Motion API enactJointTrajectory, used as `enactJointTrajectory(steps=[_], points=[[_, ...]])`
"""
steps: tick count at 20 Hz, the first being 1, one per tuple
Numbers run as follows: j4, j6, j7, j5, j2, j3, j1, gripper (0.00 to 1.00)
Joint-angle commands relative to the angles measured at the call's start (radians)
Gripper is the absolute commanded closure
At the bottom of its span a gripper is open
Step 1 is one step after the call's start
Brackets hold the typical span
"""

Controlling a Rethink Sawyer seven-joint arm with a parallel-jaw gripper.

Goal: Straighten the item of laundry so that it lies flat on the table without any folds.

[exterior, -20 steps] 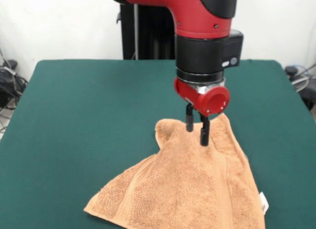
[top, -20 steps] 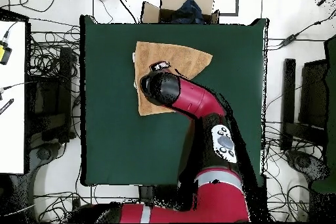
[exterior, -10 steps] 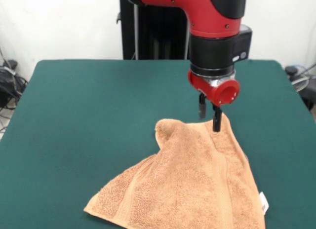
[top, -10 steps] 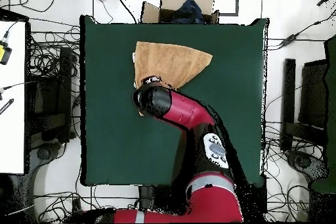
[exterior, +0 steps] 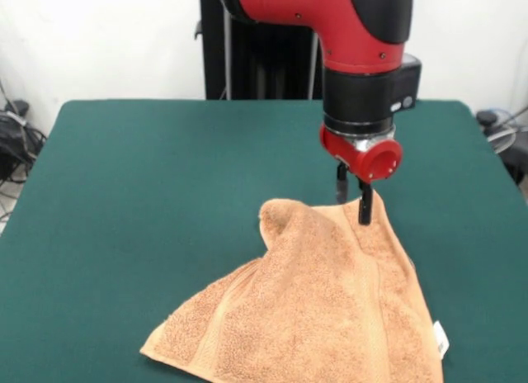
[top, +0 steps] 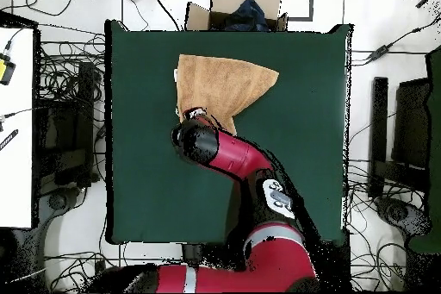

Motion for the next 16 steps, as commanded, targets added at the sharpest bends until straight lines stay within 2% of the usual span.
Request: enactJointTrajectory(steps=[1,8,16], points=[[0.055,-0.105,0.147,-0.004,0.104,0.095,-0.004,0.0],[0.015,-0.189,0.144,-0.006,0.186,0.101,0.003,0.0],[0.051,-0.273,0.204,0.018,0.212,0.131,0.036,0.0]])
